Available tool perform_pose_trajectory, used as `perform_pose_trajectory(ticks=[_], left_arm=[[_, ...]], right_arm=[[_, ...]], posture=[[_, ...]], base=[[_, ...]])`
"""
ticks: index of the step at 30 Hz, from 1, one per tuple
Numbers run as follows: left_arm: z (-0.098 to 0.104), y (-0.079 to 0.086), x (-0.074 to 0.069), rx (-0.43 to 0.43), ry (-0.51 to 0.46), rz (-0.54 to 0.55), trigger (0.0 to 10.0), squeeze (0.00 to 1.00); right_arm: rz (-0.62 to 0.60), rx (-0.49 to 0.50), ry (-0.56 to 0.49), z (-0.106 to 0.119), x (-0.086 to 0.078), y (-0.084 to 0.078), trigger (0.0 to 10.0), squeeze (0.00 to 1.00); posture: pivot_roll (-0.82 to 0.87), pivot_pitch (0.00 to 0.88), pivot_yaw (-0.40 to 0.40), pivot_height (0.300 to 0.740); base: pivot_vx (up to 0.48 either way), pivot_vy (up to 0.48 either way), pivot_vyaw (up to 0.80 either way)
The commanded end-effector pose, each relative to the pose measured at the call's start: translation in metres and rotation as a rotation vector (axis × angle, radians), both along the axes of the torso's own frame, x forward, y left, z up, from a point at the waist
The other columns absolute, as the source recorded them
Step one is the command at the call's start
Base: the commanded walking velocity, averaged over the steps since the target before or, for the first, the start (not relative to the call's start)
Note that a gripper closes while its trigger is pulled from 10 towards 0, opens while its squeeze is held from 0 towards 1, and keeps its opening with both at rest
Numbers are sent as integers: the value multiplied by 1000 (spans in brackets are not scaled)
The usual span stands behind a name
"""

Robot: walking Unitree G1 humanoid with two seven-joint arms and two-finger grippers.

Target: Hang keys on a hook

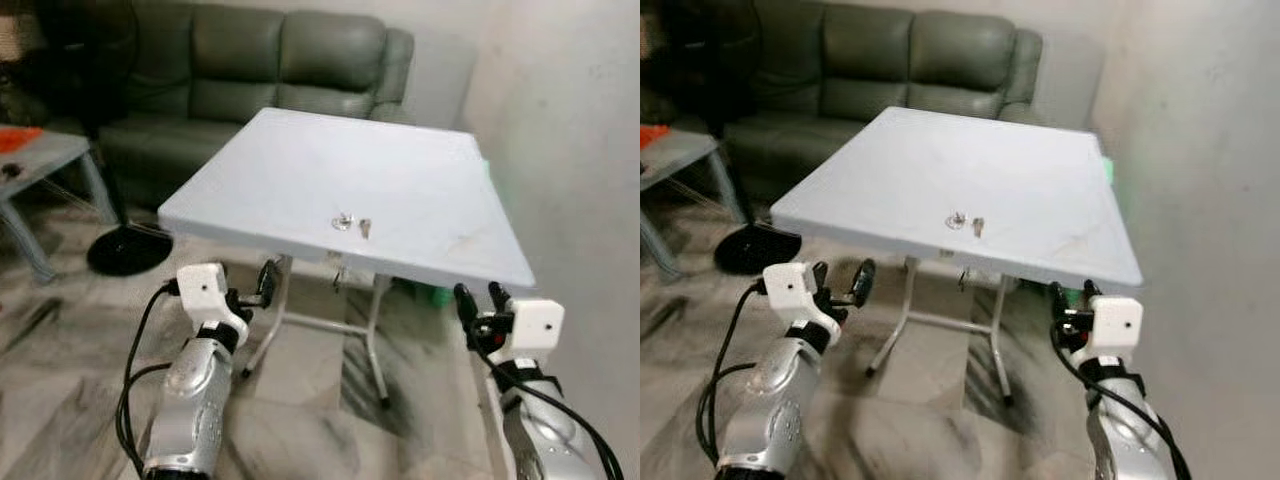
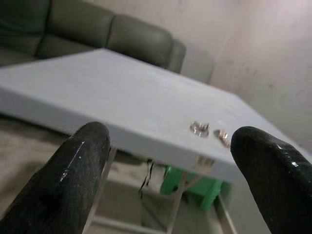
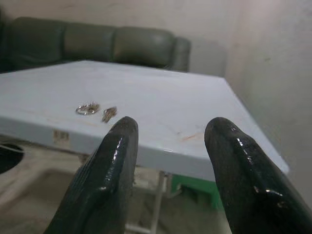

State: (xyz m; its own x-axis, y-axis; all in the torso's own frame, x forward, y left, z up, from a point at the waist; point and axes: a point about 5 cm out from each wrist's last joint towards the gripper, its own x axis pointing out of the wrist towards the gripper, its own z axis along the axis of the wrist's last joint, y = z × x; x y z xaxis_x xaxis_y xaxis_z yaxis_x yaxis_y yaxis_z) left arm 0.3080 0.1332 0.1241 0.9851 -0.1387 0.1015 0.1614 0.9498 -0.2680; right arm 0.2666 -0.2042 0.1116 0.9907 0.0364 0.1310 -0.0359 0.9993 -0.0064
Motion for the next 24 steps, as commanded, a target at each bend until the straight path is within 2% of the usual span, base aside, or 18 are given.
perform_pose_trajectory(ticks=[1, 10, 24], left_arm=[[-2, 4, -1, -3, 9, 17, 10000, 0], [-4, 3, -4, 5, 2, -8, 10000, 0], [-3, 4, -5, 1, -4, -13, 10000, 0]], right_arm=[[27, 1, -28, 7, 3, 5, 10000, 0], [30, 3, -22, 7, 2, 5, 10000, 0], [28, 6, -15, 6, 1, 5, 10000, 0]], posture=[[-9, 9, -81, 740], [-6, 4, -84, 740], [-3, 26, -85, 740]], base=[[0, 0, 0], [0, 0, 0], [367, 0, 0]])
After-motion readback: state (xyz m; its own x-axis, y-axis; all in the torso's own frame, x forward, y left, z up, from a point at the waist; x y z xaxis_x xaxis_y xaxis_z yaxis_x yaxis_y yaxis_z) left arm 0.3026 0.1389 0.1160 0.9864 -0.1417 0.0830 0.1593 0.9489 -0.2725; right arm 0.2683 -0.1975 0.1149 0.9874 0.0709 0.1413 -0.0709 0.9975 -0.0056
